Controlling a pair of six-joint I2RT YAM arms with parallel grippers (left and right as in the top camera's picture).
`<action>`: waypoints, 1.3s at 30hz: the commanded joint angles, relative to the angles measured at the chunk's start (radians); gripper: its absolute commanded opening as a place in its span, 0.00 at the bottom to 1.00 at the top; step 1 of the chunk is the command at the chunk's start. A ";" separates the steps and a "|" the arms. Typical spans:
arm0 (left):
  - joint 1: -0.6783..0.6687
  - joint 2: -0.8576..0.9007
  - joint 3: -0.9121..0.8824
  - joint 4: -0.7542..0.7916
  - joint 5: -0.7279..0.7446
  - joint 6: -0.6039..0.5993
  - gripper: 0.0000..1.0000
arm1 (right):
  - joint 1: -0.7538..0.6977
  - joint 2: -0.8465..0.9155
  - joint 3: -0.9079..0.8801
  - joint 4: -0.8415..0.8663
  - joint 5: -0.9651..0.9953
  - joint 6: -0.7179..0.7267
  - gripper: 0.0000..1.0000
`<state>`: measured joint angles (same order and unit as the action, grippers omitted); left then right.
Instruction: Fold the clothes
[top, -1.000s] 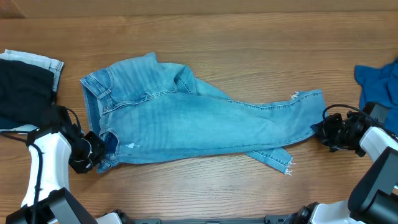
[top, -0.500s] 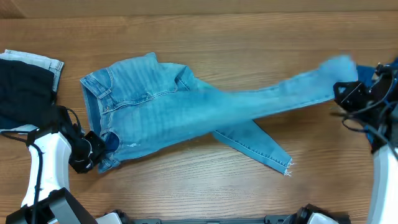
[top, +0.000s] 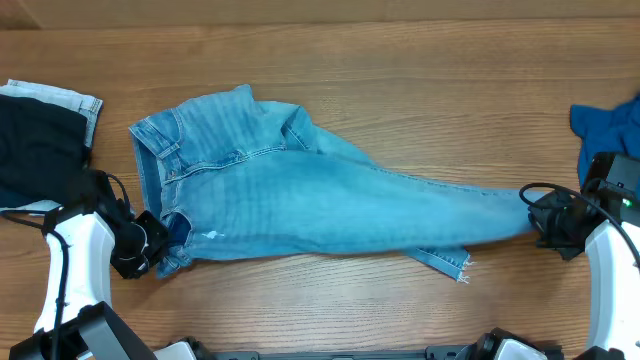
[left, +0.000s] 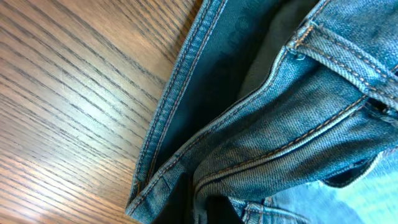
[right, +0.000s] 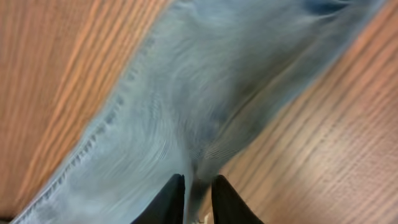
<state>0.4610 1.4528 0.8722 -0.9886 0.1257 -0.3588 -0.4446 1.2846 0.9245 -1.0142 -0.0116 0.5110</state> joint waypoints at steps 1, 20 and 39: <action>0.011 -0.018 0.029 -0.006 -0.021 0.027 0.05 | -0.003 -0.046 0.004 -0.033 0.048 0.044 0.04; -0.077 -0.058 0.071 0.005 0.336 0.341 0.04 | 0.332 0.196 -0.002 0.394 -0.520 -0.347 0.17; -0.565 -0.146 0.214 0.060 0.200 0.328 0.06 | 0.397 0.451 -0.002 0.367 -0.103 -0.063 0.08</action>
<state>-0.0986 1.3247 1.0512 -0.8917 0.3828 -0.0124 -0.0452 1.7355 0.9199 -0.5766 -0.1642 0.3813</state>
